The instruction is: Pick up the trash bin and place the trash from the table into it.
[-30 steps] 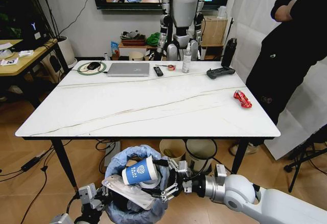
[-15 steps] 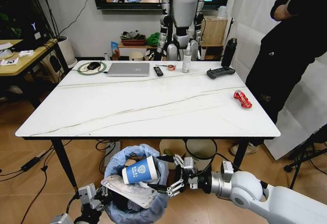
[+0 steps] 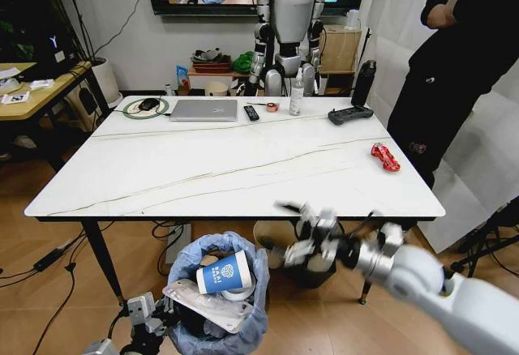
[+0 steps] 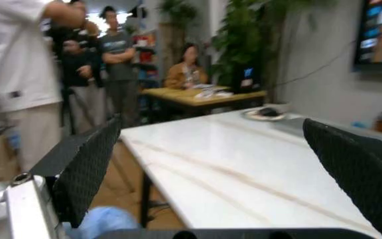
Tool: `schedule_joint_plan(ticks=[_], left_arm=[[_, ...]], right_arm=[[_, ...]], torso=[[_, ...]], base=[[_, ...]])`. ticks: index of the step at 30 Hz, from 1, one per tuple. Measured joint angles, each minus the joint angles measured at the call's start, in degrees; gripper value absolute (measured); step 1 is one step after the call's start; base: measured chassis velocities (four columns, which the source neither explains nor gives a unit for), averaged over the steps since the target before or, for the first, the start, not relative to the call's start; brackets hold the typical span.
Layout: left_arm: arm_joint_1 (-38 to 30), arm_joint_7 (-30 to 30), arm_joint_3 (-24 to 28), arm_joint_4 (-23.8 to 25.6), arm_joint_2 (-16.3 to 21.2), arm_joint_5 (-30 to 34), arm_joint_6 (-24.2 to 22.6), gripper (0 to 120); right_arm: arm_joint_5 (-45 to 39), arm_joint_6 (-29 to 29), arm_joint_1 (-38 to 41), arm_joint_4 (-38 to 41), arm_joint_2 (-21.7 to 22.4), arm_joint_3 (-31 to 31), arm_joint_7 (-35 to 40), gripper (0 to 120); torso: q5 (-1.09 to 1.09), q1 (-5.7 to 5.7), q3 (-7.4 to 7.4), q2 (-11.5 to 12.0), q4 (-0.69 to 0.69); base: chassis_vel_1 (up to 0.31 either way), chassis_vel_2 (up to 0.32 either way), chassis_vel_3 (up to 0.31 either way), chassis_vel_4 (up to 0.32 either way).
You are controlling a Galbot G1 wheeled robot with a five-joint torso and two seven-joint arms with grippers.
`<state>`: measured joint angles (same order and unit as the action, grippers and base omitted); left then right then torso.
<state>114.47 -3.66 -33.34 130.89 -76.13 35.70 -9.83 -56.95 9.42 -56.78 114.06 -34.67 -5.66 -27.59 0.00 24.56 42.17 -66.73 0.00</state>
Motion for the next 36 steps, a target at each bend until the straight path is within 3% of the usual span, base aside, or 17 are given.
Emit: schedule_joint_plan(ticks=[4,8,10,14,18,25,36], left_arm=[[-0.15,0.07,0.39,0.01,0.18,-0.13,0.01,0],[-0.04,0.21,0.73,-0.10,-0.31,-0.73,0.20,0],[-0.02,0.22,0.73,-0.10,-0.38,-0.77,0.22,0],[0.44,0.32,0.70,0.42,-0.89,-1.06,0.34,0],[0.40,0.32,0.58,0.53,-0.61,-0.98,0.35,0],[0.69,0.34,0.30,0.71,-0.47,-0.83,0.35,0],[0.66,0.34,0.38,0.81,-0.90,-0.84,0.21,0]], right_arm=[[-0.77,-0.56,-1.46,-2.86,-0.70,-6.51,0.79,100],[0.73,-1.68,-1.64,-7.67,-3.10,-10.04,7.02,100],[1.05,-1.96,-1.50,-8.18,-3.40,-10.17,7.82,100],[5.01,-5.71,1.54,-16.08,-5.84,-9.66,15.64,100],[6.66,-6.98,3.19,-22.15,-6.11,-9.46,17.68,100],[8.87,-7.65,6.42,-33.00,-6.36,-9.51,17.58,100],[9.31,-9.30,10.53,-40.08,-6.93,-8.61,16.06,100]], torso=[[0.00,0.00,0.00,0.00,0.01],[-0.02,0.00,0.00,0.00,0.01],[-0.02,0.00,0.00,0.00,0.01],[-0.01,0.00,0.00,0.00,-0.01],[0.00,0.00,0.00,0.01,0.00],[0.00,0.00,0.00,0.01,0.00],[0.01,0.00,0.00,0.01,0.00]], base=[[0.000,0.000,0.000,0.000],[0.000,0.000,0.000,0.000],[0.000,0.000,0.000,0.000],[0.000,0.000,0.000,0.000],[0.000,0.000,0.000,0.000],[0.000,0.000,0.000,0.000],[0.000,0.000,0.000,0.000]])
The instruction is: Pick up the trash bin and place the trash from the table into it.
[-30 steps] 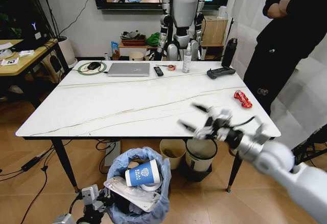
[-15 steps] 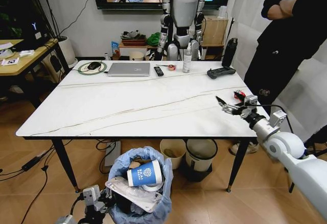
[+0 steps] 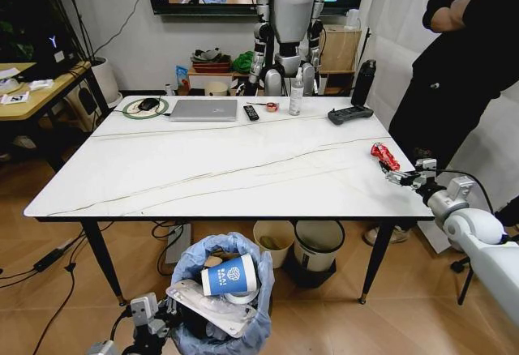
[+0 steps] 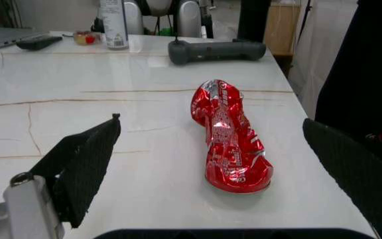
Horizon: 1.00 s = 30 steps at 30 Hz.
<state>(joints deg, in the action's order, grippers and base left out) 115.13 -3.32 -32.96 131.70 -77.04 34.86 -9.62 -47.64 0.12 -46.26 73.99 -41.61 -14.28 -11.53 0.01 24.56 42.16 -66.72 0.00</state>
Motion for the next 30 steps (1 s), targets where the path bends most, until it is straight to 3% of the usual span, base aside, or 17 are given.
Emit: schedule_joint_plan(ticks=[30], left_arm=[[1.60,0.47,-0.26,1.53,-1.79,-2.04,0.48,0]], right_arm=[[0.62,-2.09,8.73,-11.78,-2.98,3.65,-2.66,100]], torso=[[-0.01,0.00,0.00,-0.02,0.00]], base=[[0.000,0.000,0.000,0.000]])
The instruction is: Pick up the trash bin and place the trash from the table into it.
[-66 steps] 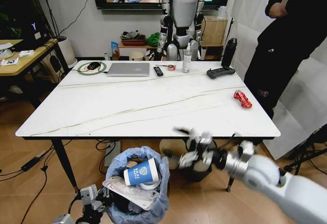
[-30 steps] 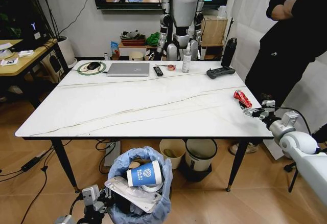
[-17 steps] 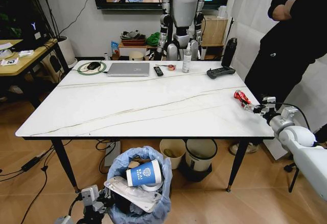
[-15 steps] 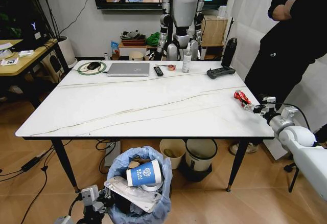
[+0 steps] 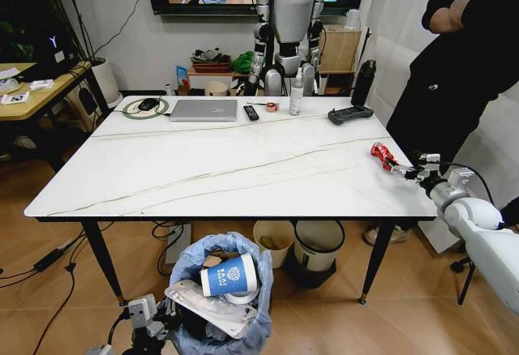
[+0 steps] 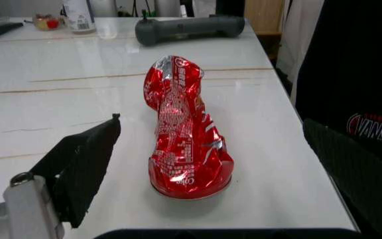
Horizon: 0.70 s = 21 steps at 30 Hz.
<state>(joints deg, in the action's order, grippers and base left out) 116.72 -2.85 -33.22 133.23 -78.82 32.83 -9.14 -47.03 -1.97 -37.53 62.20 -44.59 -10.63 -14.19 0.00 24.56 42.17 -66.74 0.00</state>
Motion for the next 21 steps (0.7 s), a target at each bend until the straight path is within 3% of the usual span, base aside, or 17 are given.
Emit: schedule_joint_plan(ticks=[15,21], left_arm=[[-0.53,0.03,-0.14,-0.30,-0.29,0.20,0.03,0],[-0.85,-0.01,-0.20,-0.55,-0.23,0.58,-0.04,0]], right_arm=[[0.30,0.04,3.92,-5.82,-2.48,3.75,-1.31,100],[0.30,0.09,5.15,-7.19,-3.19,4.61,-1.86,90]], torso=[[0.00,0.00,0.00,0.00,0.00],[0.00,0.00,0.00,0.00,0.00]], base=[[0.000,0.000,0.000,0.000],[0.000,0.000,0.000,0.000]])
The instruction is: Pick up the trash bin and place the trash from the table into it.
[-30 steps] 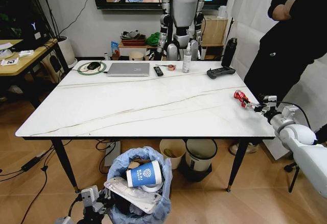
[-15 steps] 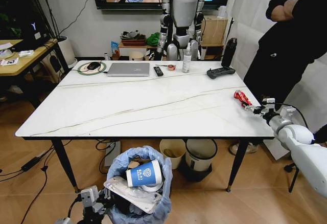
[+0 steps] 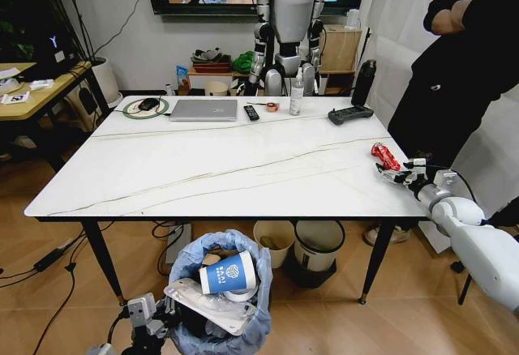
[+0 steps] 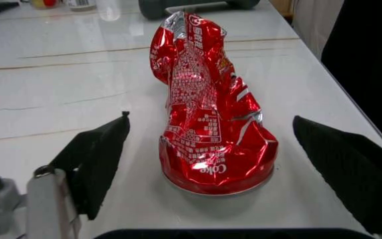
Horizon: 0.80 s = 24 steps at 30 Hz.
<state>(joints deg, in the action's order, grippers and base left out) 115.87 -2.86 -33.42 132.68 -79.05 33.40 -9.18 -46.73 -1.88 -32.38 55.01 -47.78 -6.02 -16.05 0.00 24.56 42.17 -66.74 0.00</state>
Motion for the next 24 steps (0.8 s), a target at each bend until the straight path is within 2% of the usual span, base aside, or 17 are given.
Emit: schedule_joint_plan(ticks=[1,6,7,8,9,13,24], left_arm=[[-0.05,-0.04,-0.05,-0.08,0.06,0.13,-0.03,0],[-0.18,-0.10,-0.12,-0.19,0.29,0.42,-0.10,0],[-0.28,-0.15,-0.13,-0.28,0.35,0.50,-0.14,0],[-0.33,-0.18,-0.13,-0.32,0.37,0.55,-0.16,0],[-0.33,-0.18,-0.13,-0.32,0.37,0.55,-0.16,0],[-0.34,-0.21,-0.06,-0.41,0.52,0.59,-0.18,0],[-0.39,-0.25,0.09,-0.74,0.73,0.66,-0.21,0]], right_arm=[[0.00,0.06,0.24,-0.43,-0.14,0.15,-0.04,83],[-0.01,0.16,0.34,-0.86,-0.19,0.24,-0.25,70],[-0.01,0.19,0.33,-0.93,-0.19,0.25,-0.30,62],[-0.01,0.19,0.25,-0.93,-0.19,0.22,-0.31,58],[-0.01,0.19,0.25,-0.93,-0.19,0.22,-0.31,58],[-0.01,0.23,0.04,-0.84,-0.16,0.04,-0.36,45],[-0.17,0.84,-1.01,0.23,0.41,-1.00,-1.39,44]], torso=[[0.00,0.00,0.00,0.00,0.00],[0.00,0.00,0.00,0.00,0.00],[0.00,0.00,0.00,0.00,0.00],[0.00,0.00,0.00,0.00,0.00],[0.00,0.00,0.00,0.00,0.00],[0.00,0.00,0.00,0.00,0.00],[0.00,0.00,0.00,0.00,0.00]], base=[[0.000,0.000,0.000,0.000],[0.000,0.000,0.000,0.000],[0.000,0.000,0.000,0.000],[0.000,0.000,0.000,0.000],[0.000,0.000,0.000,0.000],[0.000,0.000,0.000,0.000],[0.000,0.000,0.000,0.000]])
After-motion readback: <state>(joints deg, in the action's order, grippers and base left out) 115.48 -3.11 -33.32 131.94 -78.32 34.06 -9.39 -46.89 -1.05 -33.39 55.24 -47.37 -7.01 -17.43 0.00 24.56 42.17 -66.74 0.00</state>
